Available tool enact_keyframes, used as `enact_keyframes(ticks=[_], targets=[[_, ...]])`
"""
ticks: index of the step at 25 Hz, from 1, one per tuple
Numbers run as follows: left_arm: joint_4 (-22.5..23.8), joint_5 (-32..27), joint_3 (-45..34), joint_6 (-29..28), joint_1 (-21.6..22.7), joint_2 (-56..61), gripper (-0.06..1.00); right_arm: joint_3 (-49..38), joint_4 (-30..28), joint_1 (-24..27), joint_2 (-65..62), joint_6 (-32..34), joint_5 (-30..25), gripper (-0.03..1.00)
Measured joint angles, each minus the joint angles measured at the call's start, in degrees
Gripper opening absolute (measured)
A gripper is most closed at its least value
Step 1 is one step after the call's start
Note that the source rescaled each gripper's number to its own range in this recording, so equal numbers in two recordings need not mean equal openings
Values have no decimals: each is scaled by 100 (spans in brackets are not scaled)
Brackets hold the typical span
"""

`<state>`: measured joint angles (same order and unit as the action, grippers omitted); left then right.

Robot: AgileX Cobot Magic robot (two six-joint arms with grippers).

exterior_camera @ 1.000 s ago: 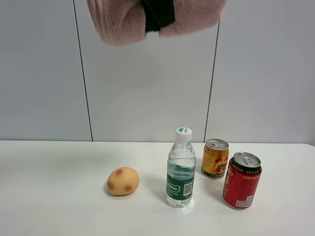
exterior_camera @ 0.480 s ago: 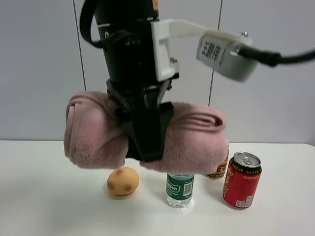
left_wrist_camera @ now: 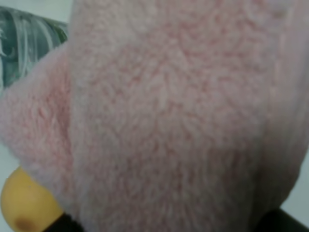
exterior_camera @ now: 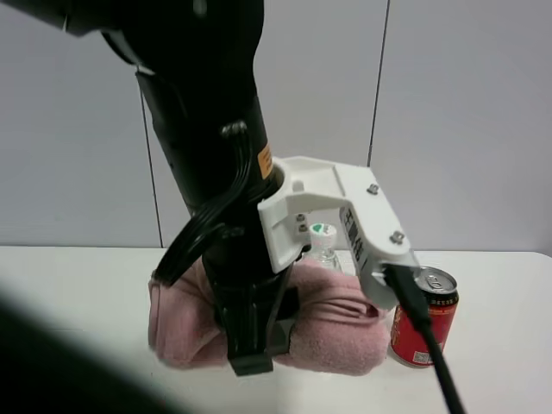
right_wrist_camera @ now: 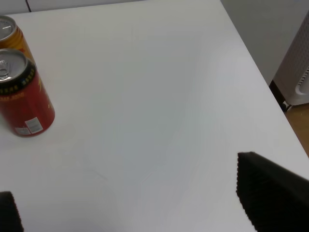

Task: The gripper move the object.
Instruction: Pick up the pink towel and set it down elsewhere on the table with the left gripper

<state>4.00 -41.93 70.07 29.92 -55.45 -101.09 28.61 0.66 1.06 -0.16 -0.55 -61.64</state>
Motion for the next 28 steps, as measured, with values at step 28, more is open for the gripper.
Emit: enact_keyframes(ticks=[28], targets=[[-564, 1788, -1395, 1680, 980, -6, 0, 0, 0, 0, 0, 0, 0, 100]])
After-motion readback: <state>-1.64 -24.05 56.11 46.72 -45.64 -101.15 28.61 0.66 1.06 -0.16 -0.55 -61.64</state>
